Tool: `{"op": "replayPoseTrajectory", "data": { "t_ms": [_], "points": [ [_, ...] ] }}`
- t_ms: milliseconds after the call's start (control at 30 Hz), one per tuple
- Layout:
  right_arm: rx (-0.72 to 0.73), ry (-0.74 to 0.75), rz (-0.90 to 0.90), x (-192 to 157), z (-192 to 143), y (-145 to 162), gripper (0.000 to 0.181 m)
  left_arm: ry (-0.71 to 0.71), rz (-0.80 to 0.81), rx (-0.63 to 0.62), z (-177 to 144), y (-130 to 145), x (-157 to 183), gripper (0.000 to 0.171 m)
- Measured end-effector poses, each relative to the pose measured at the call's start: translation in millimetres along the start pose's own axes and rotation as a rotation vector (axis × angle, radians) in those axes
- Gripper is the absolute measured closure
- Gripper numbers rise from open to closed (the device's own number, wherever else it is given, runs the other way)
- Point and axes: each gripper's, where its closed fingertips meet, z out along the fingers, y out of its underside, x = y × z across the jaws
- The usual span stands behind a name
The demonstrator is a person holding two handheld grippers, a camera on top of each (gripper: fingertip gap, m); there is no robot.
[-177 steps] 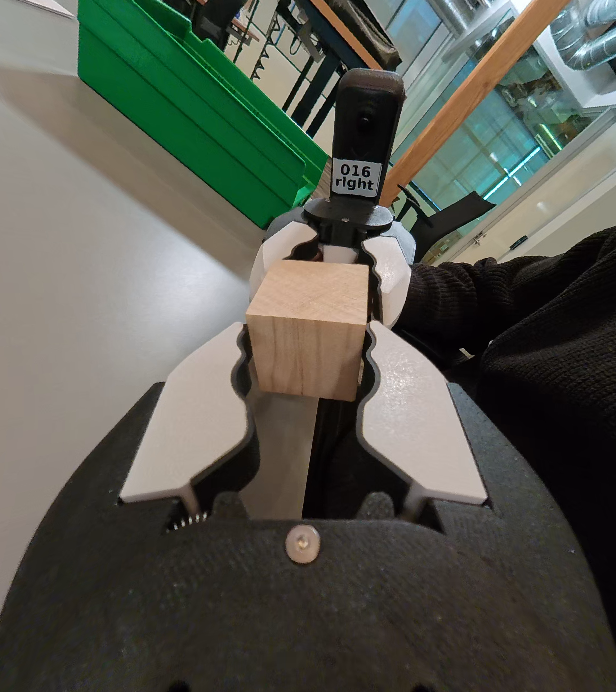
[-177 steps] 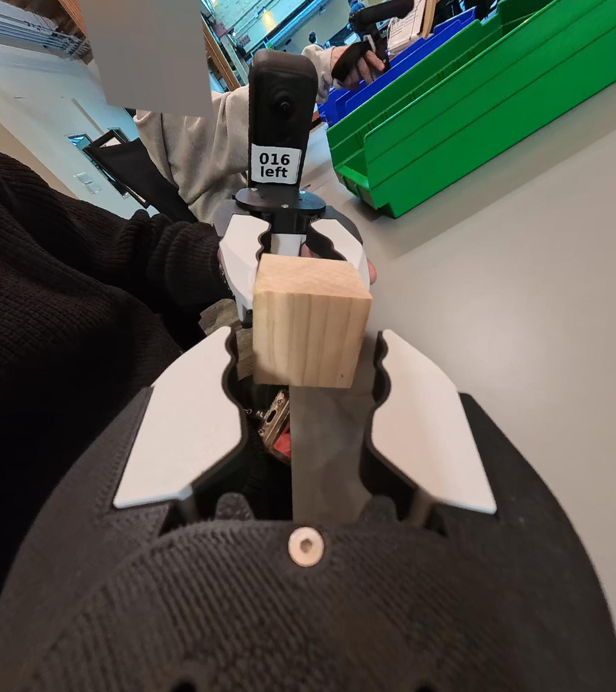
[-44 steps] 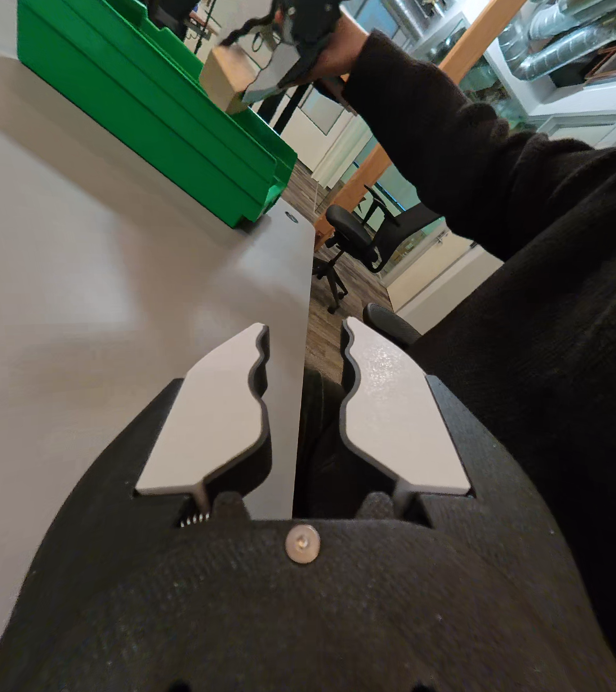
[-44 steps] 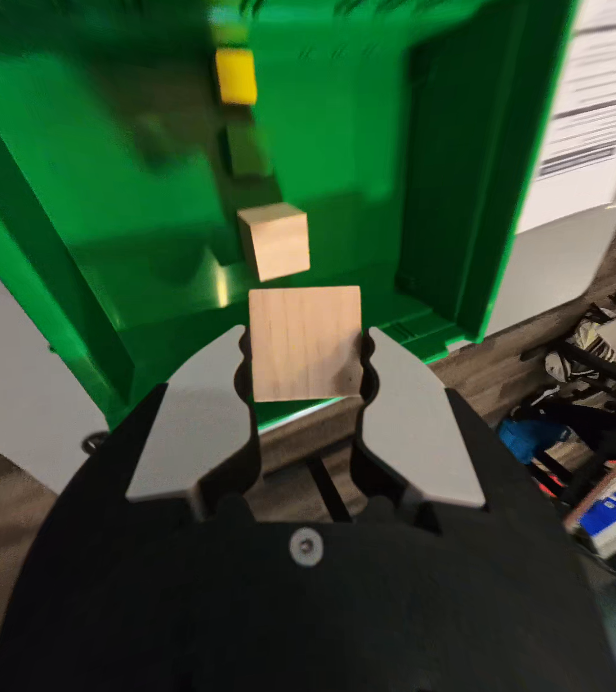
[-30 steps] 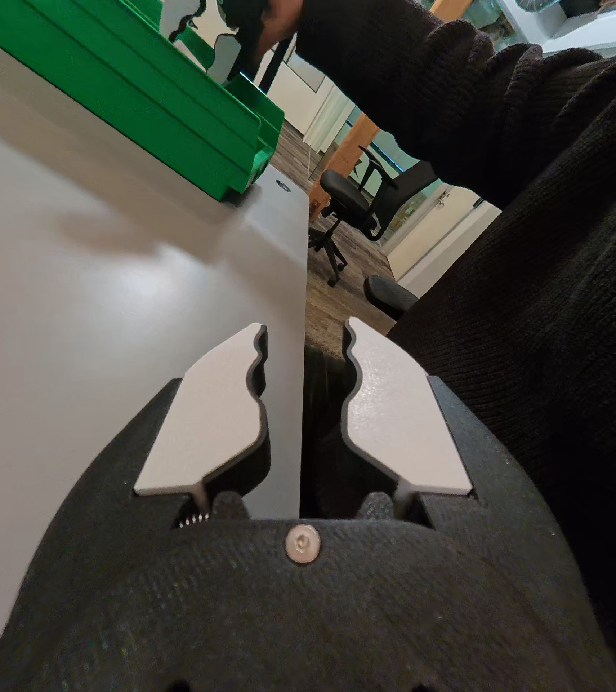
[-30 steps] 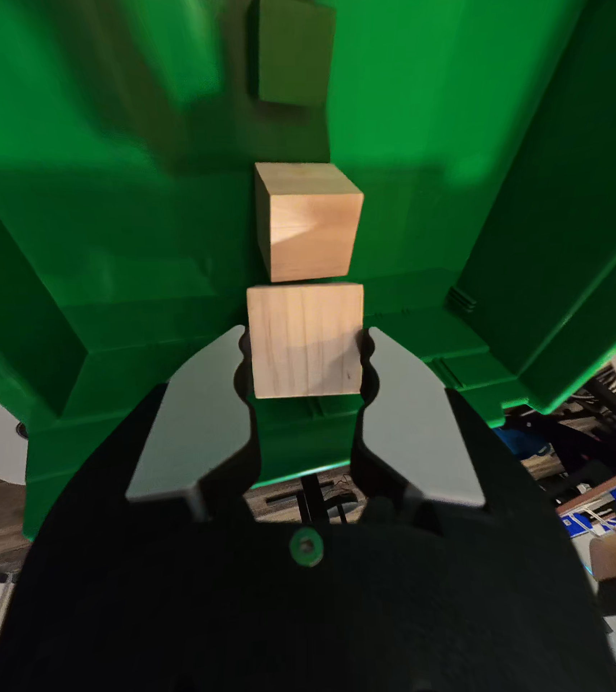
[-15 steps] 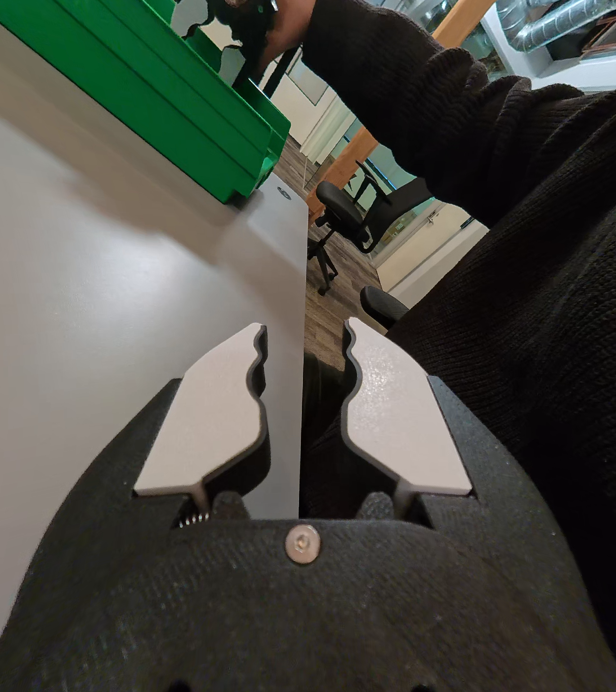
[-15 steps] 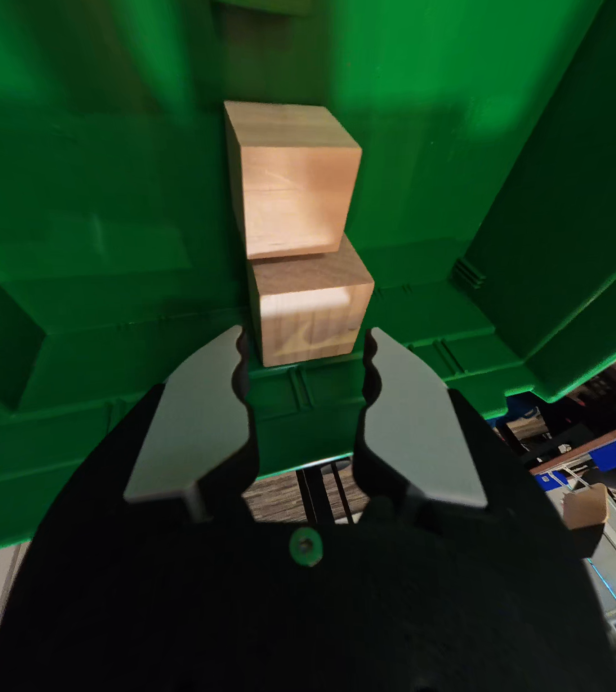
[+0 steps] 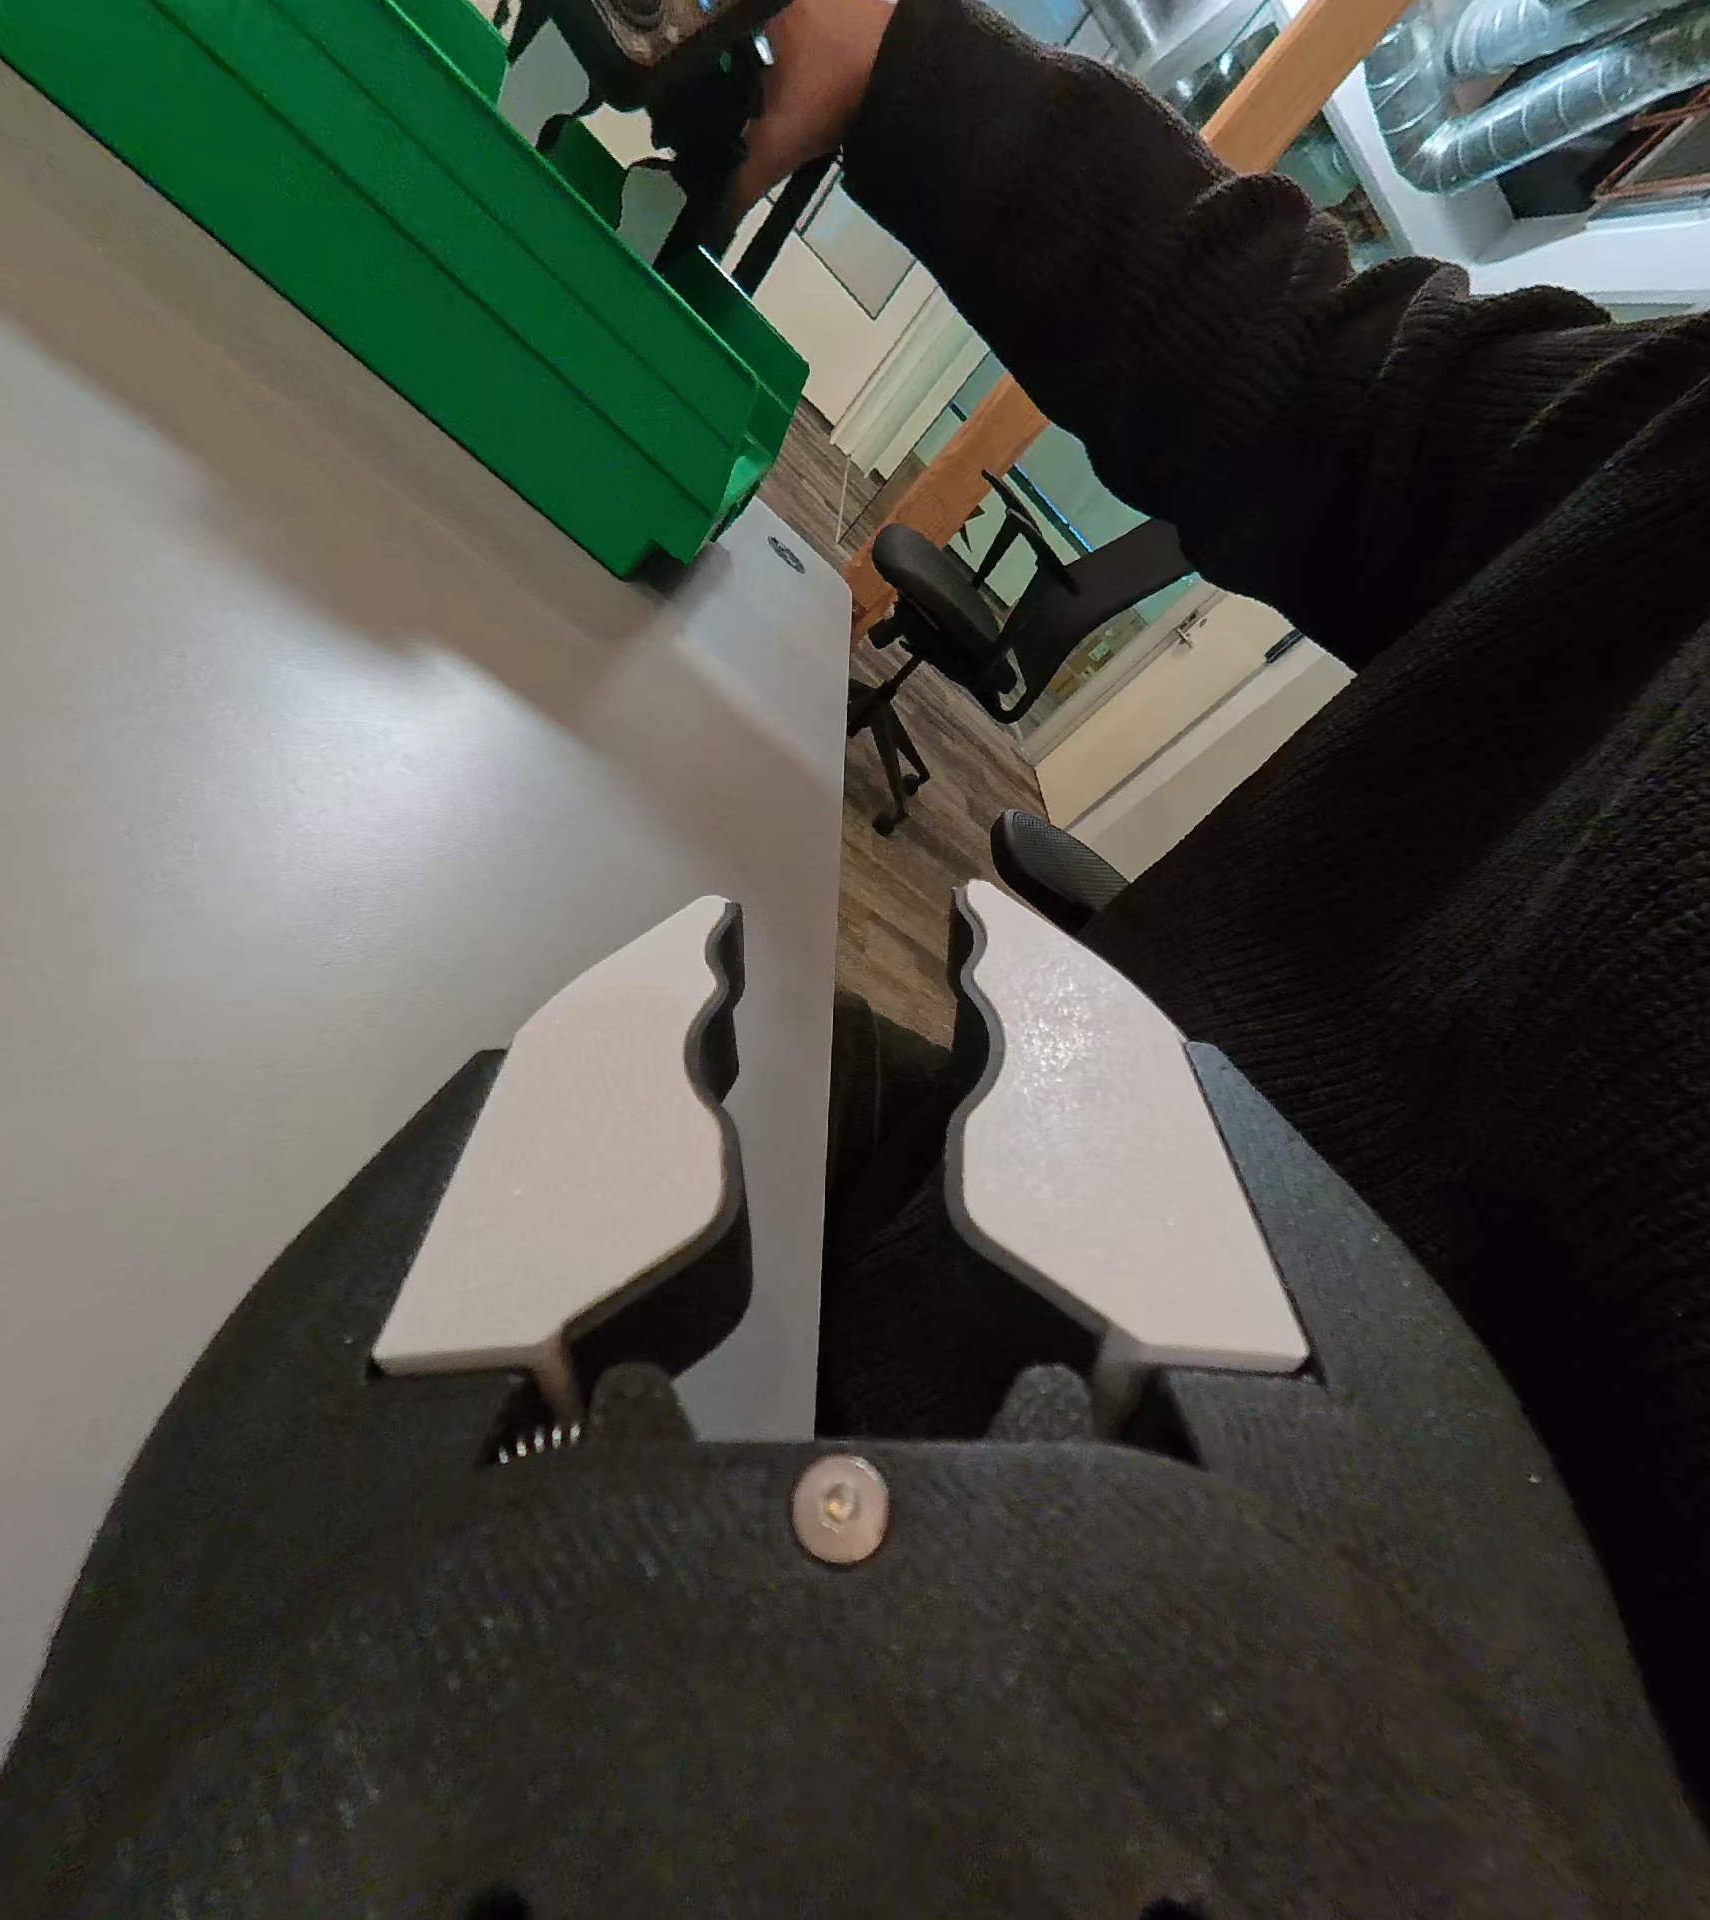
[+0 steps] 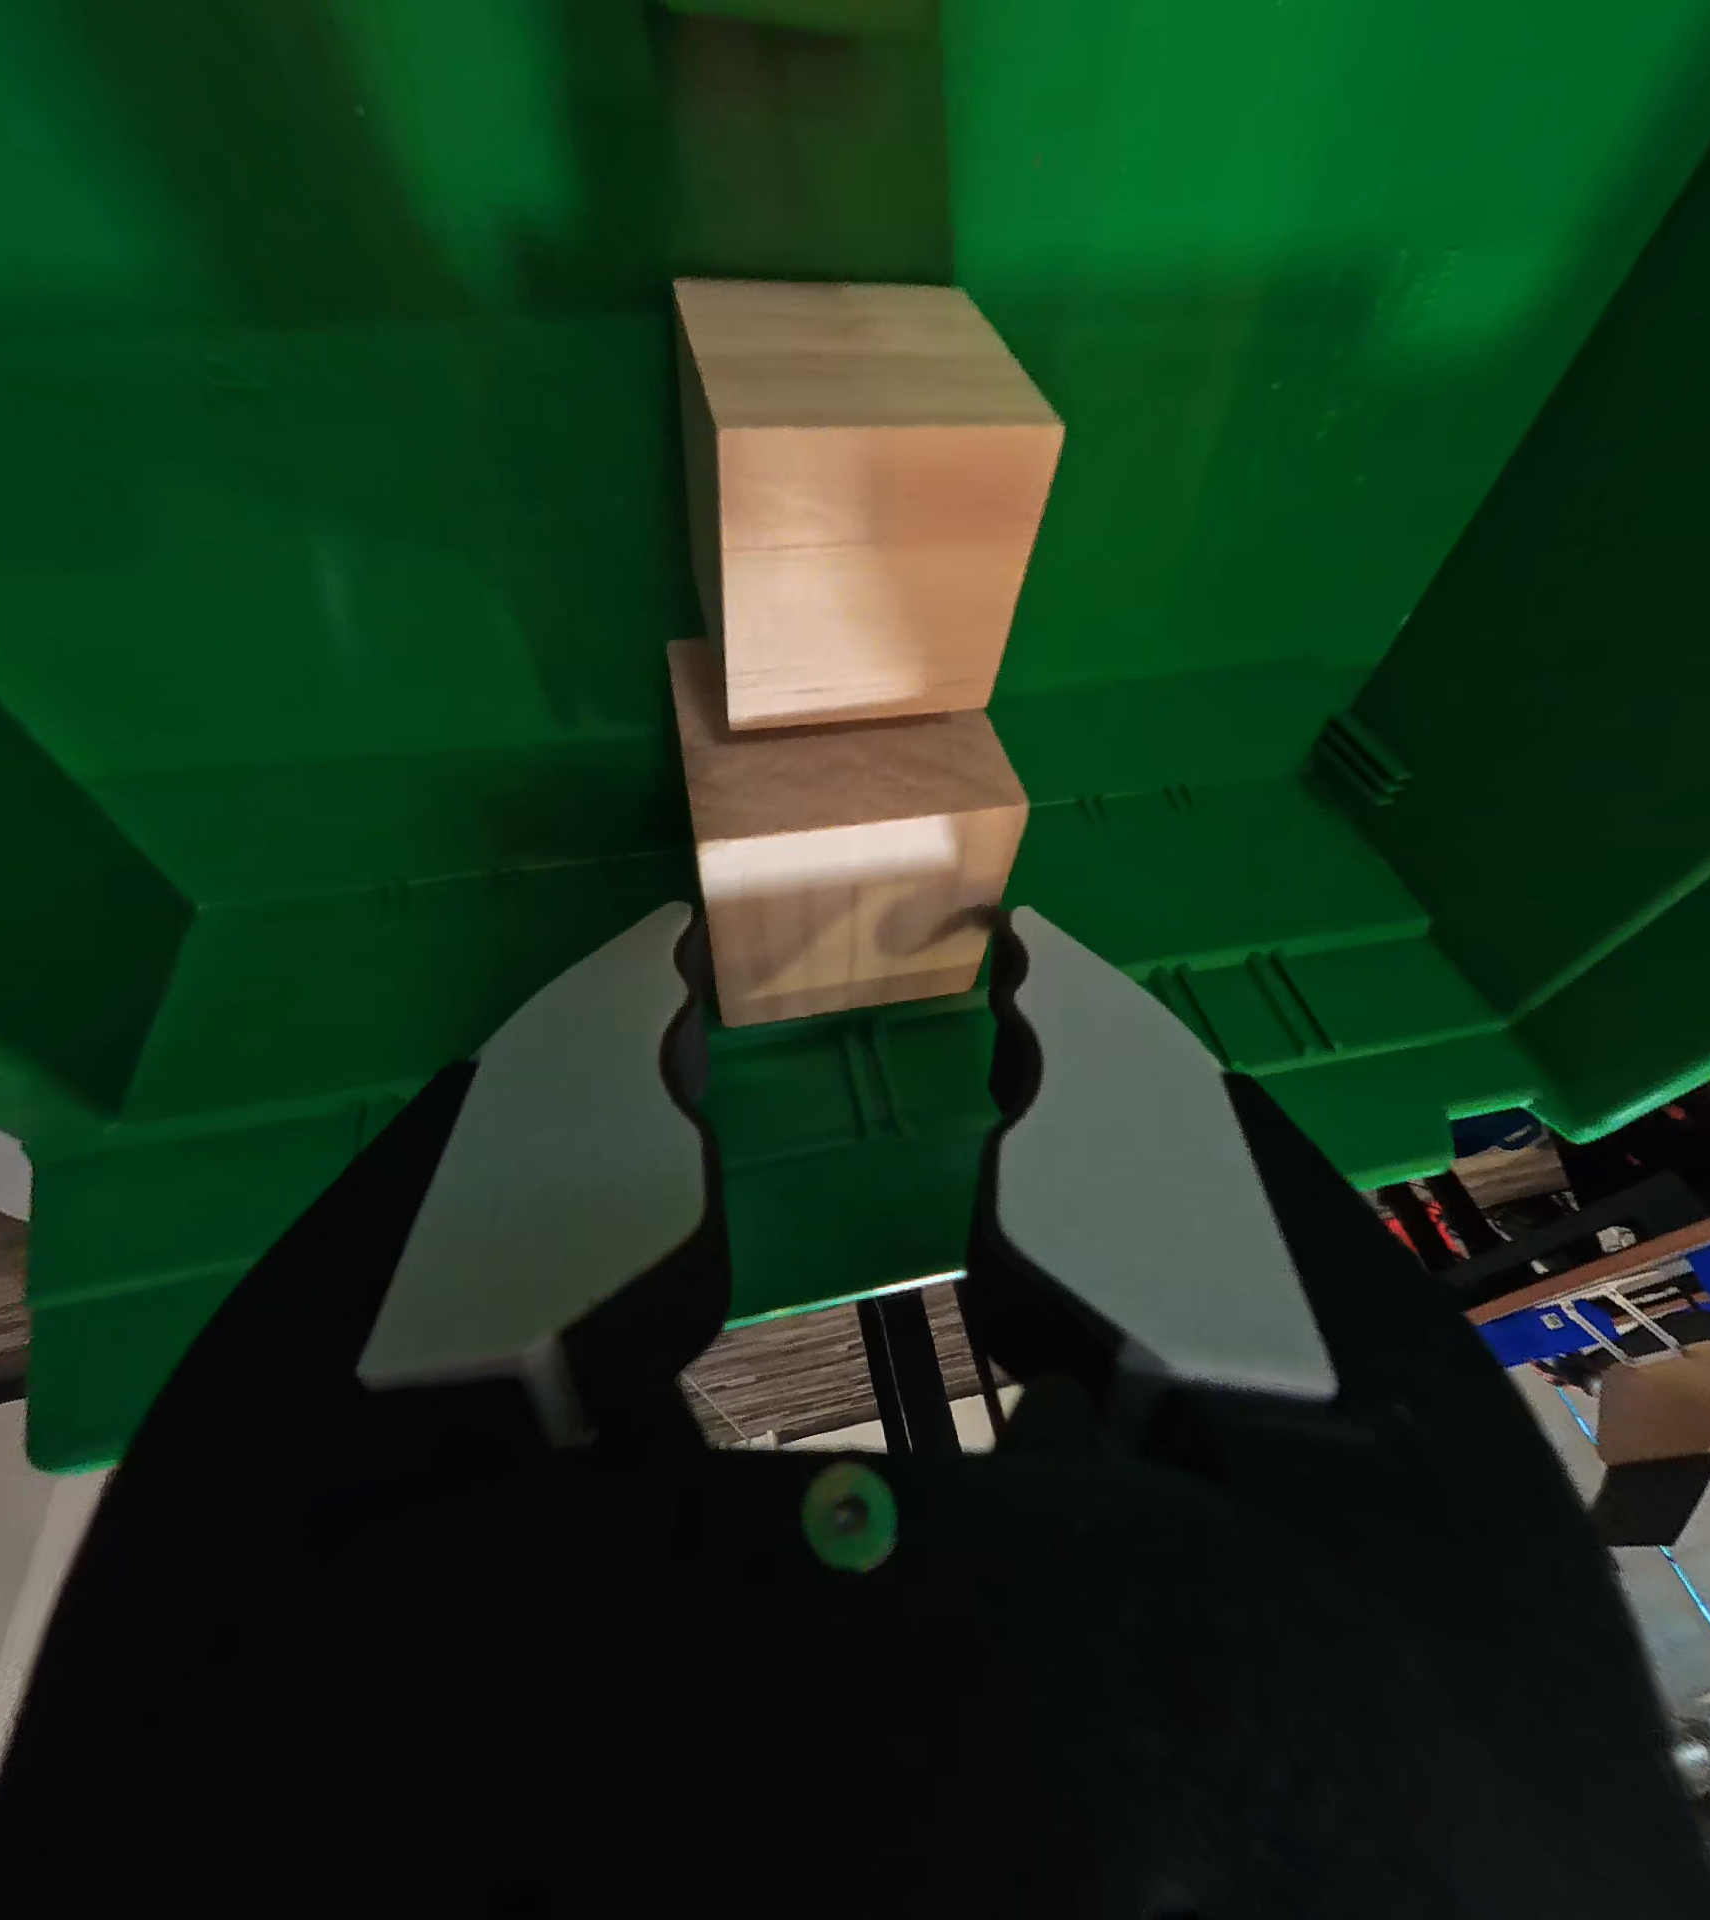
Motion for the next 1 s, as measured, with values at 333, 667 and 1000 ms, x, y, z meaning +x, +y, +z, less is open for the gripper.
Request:
{"op": "replayPoseTrajectory", "data": {
  "t_ms": [333,667,1000],
  "points": [
    [0.041,-0.002,0.058,-0.2,-5.6,-8.0,0.111,-0.001,-0.015,0.006,-0.3,-0.6,-1.0,0.133],
    [0.167,-0.017,0.059,2.0,-10.2,-55.3,0.113,-0.015,-0.046,0.051,-5.5,-7.7,-7.5,0.136],
    [0.119,-0.017,0.045,-1.9,-4.0,-58.8,0.137,0.004,-0.115,0.086,-8.9,-12.5,-12.4,0.136]
  ]
}}
